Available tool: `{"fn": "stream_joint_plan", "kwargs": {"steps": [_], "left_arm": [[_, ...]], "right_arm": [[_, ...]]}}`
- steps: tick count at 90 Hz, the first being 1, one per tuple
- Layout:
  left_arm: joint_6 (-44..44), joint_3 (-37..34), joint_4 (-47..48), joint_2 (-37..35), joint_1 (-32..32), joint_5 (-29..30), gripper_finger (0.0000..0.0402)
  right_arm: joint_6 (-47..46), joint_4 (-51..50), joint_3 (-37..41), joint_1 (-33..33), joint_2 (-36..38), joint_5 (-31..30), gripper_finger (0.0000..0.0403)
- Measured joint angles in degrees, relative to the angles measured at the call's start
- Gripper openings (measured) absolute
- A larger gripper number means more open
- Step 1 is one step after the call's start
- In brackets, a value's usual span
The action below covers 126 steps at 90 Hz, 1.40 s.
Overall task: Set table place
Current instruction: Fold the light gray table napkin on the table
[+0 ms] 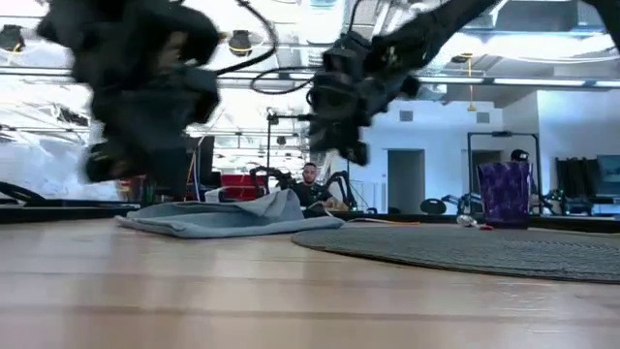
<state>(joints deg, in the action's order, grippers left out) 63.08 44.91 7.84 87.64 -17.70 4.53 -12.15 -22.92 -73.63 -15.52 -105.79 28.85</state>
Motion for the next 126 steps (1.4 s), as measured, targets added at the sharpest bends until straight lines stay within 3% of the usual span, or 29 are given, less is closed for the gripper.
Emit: {"fn": "stream_joint_plan", "kwargs": {"steps": [17,31,43,86,99,126], "left_arm": [[-3.25,0.71,6.0,-0.02,3.91,1.19,0.0],[-3.02,0.66,12.49,0.0,3.81,8.14,0.0],[-4.89,0.63,12.59,0.81,3.86,11.24,0.0],[-4.25,0.8,5.81,7.98,3.51,9.18,0.0],[-3.86,0.78,5.85,7.98,2.74,8.99,0.0],[-3.83,0.85,9.13,7.91,-0.78,8.72,0.0]], "right_arm": [[-7.08,10.46,-0.26,-0.34,-2.55,0.85,0.0103],[-13.68,13.06,0.05,-4.26,-6.15,6.21,0.0103],[-17.47,16.33,-0.04,-6.65,-8.0,12.97,0.0106],[-20.67,17.21,-0.01,-7.3,-7.96,9.11,0.0162],[-24.17,13.11,0.02,-7.89,-7.95,9.46,0.0164],[-26.1,16.28,-0.08,-5.11,-9.44,10.86,0.0164]]}}
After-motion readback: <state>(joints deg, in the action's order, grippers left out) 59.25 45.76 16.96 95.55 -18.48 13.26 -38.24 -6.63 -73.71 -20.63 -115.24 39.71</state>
